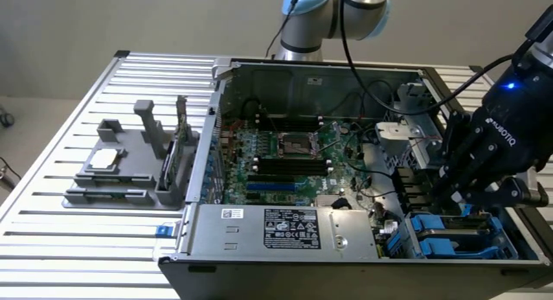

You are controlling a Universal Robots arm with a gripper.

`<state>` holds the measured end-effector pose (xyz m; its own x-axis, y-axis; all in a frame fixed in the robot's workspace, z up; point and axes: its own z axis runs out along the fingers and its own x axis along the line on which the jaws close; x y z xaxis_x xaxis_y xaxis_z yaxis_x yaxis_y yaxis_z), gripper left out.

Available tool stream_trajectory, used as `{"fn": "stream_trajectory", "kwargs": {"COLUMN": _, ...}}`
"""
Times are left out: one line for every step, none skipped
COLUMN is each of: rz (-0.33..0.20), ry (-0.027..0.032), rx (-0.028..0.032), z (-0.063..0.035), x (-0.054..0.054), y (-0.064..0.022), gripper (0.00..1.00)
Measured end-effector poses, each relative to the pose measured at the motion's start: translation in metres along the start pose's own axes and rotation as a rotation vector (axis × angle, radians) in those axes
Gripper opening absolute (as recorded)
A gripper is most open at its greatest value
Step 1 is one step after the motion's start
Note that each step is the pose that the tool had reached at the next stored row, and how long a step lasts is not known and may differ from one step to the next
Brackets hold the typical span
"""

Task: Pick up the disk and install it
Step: 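Insert the second disk wire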

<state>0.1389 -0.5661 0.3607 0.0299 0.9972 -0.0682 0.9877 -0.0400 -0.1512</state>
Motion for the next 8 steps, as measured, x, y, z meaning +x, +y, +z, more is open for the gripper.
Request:
{"fn": "stream_trajectory", "kwargs": {"rz": 0.000, "ry": -0.0004, "rx": -0.0036, "z": -0.0024, "x": 0.0014, "y": -0.0005, "gripper": 0.25}}
{"fn": "stream_trajectory", "kwargs": {"rz": 0.001, "ry": -0.0012, "rx": -0.0081, "z": -0.0045, "x": 0.0027, "y": -0.0008, "gripper": 0.25}}
{"fn": "stream_trajectory", "kwargs": {"rz": 0.001, "ry": -0.0020, "rx": -0.0117, "z": -0.0060, "x": 0.0039, "y": -0.0010, "gripper": 0.25}}
{"fn": "stream_trajectory", "kwargs": {"rz": 0.002, "ry": -0.0039, "rx": -0.0165, "z": -0.0075, "x": 0.0053, "y": -0.0013, "gripper": 0.25}}
{"fn": "stream_trajectory", "kwargs": {"rz": 0.002, "ry": -0.0065, "rx": -0.0214, "z": -0.0088, "x": 0.0065, "y": -0.0016, "gripper": 0.25}}
{"fn": "stream_trajectory", "kwargs": {"rz": 0.003, "ry": -0.0100, "rx": -0.0263, "z": -0.0097, "x": 0.0072, "y": -0.0017, "gripper": 0.25}}
{"fn": "stream_trajectory", "kwargs": {"rz": 0.004, "ry": -0.0142, "rx": -0.0327, "z": -0.0105, "x": 0.0077, "y": -0.0019, "gripper": 0.25}}
{"fn": "stream_trajectory", "kwargs": {"rz": 0.006, "ry": -0.0186, "rx": -0.0388, "z": -0.0111, "x": 0.0081, "y": -0.0020, "gripper": 0.25}}
